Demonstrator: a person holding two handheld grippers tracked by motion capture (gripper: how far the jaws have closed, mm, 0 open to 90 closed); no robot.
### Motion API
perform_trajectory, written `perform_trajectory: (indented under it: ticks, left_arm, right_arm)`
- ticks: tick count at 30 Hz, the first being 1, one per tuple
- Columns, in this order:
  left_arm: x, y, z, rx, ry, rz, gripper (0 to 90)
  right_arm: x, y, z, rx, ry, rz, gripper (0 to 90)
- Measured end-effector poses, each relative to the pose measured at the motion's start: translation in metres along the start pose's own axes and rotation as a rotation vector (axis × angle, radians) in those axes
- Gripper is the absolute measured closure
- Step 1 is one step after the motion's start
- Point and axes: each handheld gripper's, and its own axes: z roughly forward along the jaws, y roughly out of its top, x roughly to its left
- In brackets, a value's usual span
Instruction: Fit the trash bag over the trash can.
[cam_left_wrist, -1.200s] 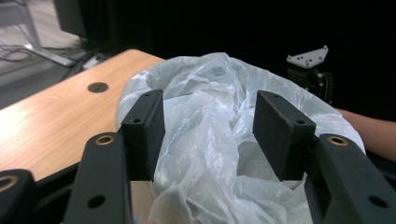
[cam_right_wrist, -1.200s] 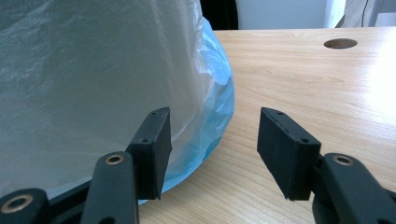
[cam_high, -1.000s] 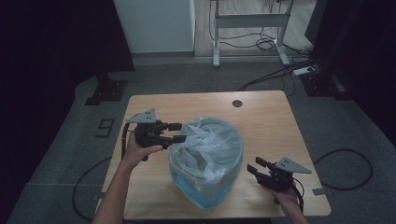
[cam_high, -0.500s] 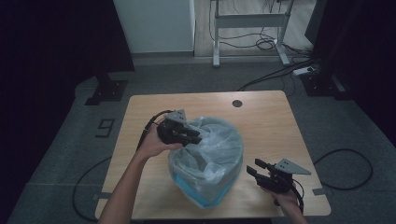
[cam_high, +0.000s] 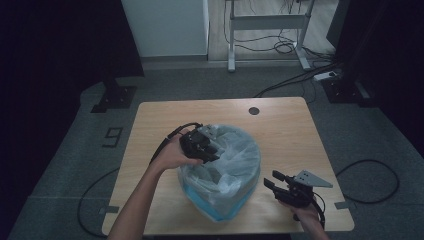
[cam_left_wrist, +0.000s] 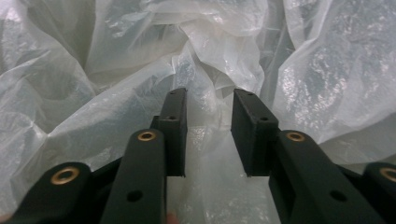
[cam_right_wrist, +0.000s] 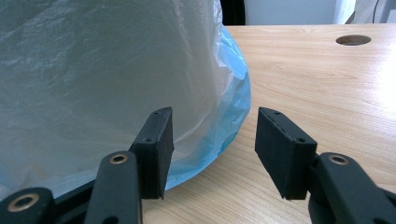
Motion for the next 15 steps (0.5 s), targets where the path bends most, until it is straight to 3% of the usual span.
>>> perform_trajectory:
  ticks: [4, 10, 15]
  left_arm:
    - [-0.001, -0.002, -0.005, -0.042, 0.004, 0.005, 56.4]
    - [-0.002, -0.007, -0.026, -0.213, -0.024, 0.003, 50.4]
    - [0.0, -0.005, -0.035, -0.291, -0.037, -0.004, 50.4]
  right_arm:
    - [-0.001, 0.0, 0.0, -0.001, -0.002, 0.002, 46.0]
    - [-0.001, 0.001, -0.002, -0.007, -0.005, 0.006, 45.9]
    - [0.0, 0.001, -0.001, -0.006, -0.003, 0.004, 46.0]
